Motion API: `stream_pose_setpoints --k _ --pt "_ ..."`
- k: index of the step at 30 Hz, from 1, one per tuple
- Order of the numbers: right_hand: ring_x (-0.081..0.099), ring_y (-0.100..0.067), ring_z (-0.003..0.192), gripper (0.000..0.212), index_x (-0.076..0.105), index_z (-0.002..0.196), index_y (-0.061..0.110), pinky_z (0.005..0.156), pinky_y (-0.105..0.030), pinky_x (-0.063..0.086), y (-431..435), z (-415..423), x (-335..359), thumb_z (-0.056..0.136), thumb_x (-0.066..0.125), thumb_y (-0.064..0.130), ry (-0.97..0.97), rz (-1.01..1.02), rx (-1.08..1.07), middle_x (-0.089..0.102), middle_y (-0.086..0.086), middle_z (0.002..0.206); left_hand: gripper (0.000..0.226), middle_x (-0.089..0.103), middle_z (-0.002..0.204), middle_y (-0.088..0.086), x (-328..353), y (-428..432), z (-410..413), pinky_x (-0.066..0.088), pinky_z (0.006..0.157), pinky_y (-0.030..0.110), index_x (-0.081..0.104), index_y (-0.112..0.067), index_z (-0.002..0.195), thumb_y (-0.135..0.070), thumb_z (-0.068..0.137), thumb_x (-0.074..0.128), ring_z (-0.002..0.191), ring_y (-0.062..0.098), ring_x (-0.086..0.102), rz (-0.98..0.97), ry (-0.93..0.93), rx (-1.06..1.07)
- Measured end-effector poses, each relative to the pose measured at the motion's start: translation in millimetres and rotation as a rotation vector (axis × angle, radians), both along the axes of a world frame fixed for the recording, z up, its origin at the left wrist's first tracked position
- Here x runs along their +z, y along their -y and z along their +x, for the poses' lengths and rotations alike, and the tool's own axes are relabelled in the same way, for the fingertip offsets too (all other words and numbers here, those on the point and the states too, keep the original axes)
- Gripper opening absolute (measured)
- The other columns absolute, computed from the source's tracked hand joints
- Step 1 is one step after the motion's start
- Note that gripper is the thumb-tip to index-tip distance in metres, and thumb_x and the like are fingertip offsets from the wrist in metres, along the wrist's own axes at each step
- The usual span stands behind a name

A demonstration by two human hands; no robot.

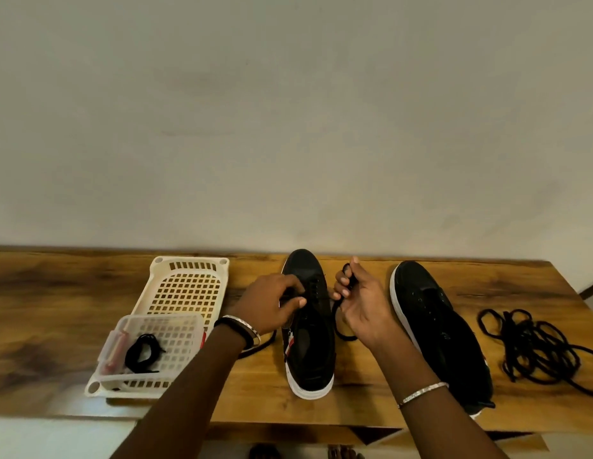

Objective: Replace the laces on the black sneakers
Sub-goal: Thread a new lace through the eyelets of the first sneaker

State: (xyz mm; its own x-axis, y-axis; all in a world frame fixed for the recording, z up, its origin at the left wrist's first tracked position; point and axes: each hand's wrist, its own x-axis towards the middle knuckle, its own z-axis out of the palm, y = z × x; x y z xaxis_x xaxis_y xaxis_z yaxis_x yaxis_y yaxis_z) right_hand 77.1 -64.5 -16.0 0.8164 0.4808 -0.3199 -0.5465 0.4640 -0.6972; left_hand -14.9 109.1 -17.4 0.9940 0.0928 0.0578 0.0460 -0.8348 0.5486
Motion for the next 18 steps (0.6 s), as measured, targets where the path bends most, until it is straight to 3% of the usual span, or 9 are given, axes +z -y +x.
stream_pose_setpoints --k 3,10,14,16,18 --pt "0.03 -0.012 0.051 0.038 0.048 0.072 0.01 0.052 -0.027 0.033 10 4 -5 0.105 0.046 0.028 0.132 -0.136 0.066 0.037 -0.003 0.062 0.019 0.048 0.094 -0.009 -2 -3 2 0.038 0.074 0.024 0.065 -0.021 0.102 -0.035 0.1 0.053 0.087 0.011 0.05 0.214 -0.016 -0.038" --pt "0.031 -0.013 0.053 0.038 0.049 0.071 0.01 0.053 -0.027 0.035 14 7 -15 0.105 0.048 0.028 0.155 -0.201 -0.003 0.038 -0.002 0.06 0.015 0.044 0.095 -0.009 -16 -1 0 0.033 0.072 0.02 0.068 -0.022 0.097 -0.032 0.098 0.057 0.088 0.009 0.044 0.136 0.051 0.091" --pt "0.046 -0.015 0.06 0.032 0.058 0.077 0.01 0.07 -0.033 0.05 24 -6 -12 0.102 0.054 0.029 0.199 -0.314 0.004 0.052 -0.003 0.066 0.016 0.055 0.106 -0.011 -23 0 -10 0.038 0.09 0.035 0.068 -0.028 0.091 -0.04 0.095 0.058 0.104 0.01 0.047 0.095 0.004 0.208" --pt "0.059 -0.02 0.072 0.032 0.062 0.078 0.009 0.085 -0.037 0.054 30 -16 -10 0.101 0.057 0.03 0.269 -0.418 0.017 0.06 -0.005 0.072 0.021 0.061 0.102 -0.014 -24 6 -20 0.038 0.094 0.039 0.067 -0.03 0.084 -0.044 0.095 0.056 0.103 0.007 0.05 0.021 0.007 0.26" --pt "0.067 -0.02 0.08 0.033 0.066 0.078 0.006 0.086 -0.037 0.057 36 -23 -11 0.101 0.058 0.029 0.318 -0.543 -0.043 0.067 -0.003 0.074 0.032 0.069 0.086 -0.012 -24 13 -26 0.048 0.088 0.039 0.069 -0.026 0.075 -0.046 0.096 0.055 0.09 0.007 0.062 -0.247 0.067 0.321"
